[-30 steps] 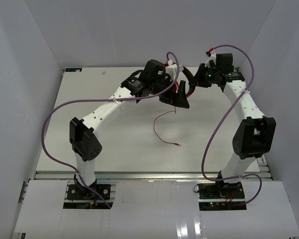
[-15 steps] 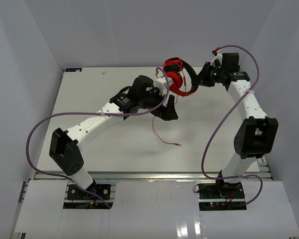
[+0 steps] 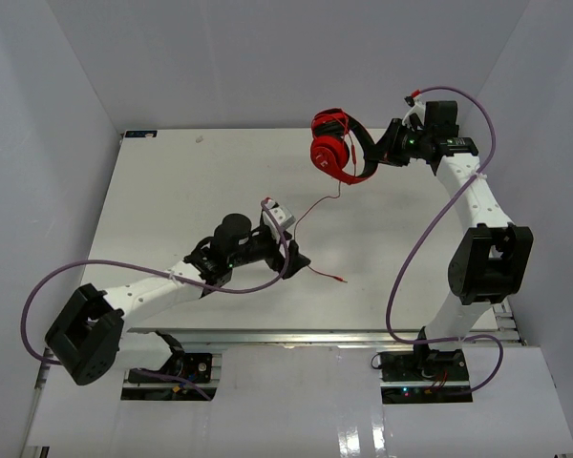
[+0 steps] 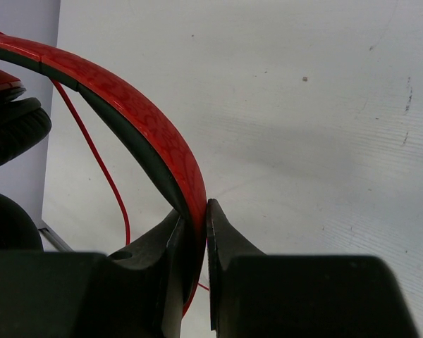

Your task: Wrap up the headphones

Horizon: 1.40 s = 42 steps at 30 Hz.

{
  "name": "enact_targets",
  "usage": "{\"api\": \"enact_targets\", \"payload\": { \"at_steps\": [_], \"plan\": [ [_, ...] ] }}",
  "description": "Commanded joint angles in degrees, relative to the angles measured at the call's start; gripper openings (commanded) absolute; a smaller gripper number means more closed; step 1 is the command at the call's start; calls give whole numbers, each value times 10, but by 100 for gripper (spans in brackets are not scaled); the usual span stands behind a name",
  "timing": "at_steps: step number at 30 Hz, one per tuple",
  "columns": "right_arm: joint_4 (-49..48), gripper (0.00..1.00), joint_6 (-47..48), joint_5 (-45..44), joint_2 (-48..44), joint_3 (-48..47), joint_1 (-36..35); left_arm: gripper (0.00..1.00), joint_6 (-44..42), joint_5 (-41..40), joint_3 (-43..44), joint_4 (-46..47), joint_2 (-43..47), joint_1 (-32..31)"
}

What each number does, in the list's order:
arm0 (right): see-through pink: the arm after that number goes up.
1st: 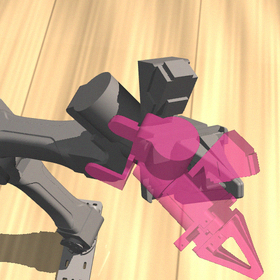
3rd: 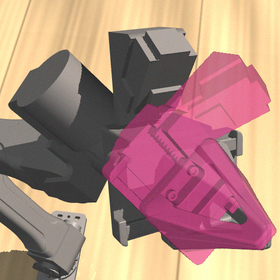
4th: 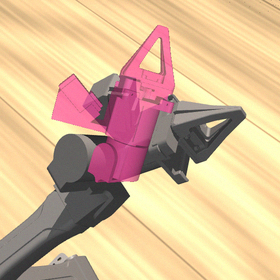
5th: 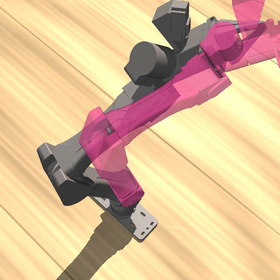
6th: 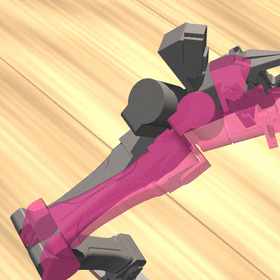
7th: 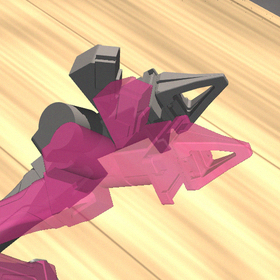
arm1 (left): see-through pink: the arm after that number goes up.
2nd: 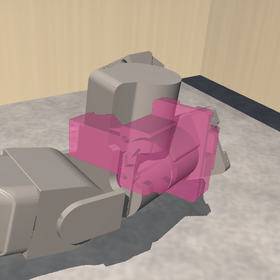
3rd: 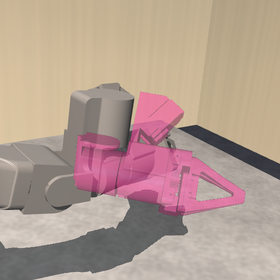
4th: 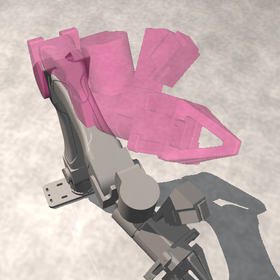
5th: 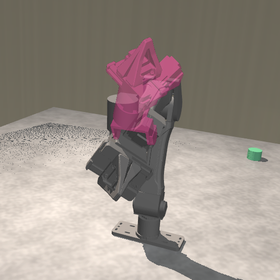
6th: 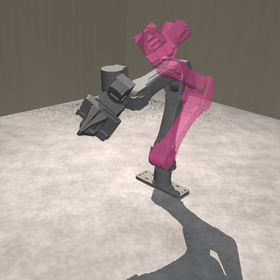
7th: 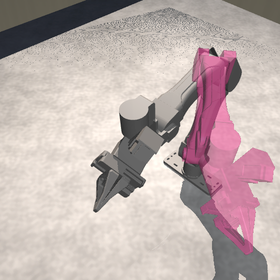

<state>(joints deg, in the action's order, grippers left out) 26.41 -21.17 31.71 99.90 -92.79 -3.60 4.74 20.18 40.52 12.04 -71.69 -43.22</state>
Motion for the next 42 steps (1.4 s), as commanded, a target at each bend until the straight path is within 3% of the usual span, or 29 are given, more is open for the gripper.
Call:
{"api": "enact_targets", "payload": {
  "at_steps": [1,5,11,15,26,35,39,42],
  "plan": [
    [-43,8,-22,34,-42,-8,3,98,-73,-8,-36,146,-36,1],
    [-44,8,-19,30,-49,-3,3,98,-60,-12,-39,170,-98,0],
    [-49,8,-19,35,-55,6,2,97,-24,-138,-53,205,-155,-1],
    [-50,8,-20,36,-57,8,2,93,34,-192,-20,158,-189,-1],
    [-55,8,-22,35,-63,18,0,82,218,-131,56,75,-265,-2],
    [-56,8,-19,35,-79,24,-3,59,246,-148,103,47,-346,-3],
    [-56,8,-18,37,-86,30,-3,30,251,-146,109,57,-359,-3],
    [-53,8,-11,38,-92,35,-3,14,247,-145,117,56,-361,-2]
  ]
}}
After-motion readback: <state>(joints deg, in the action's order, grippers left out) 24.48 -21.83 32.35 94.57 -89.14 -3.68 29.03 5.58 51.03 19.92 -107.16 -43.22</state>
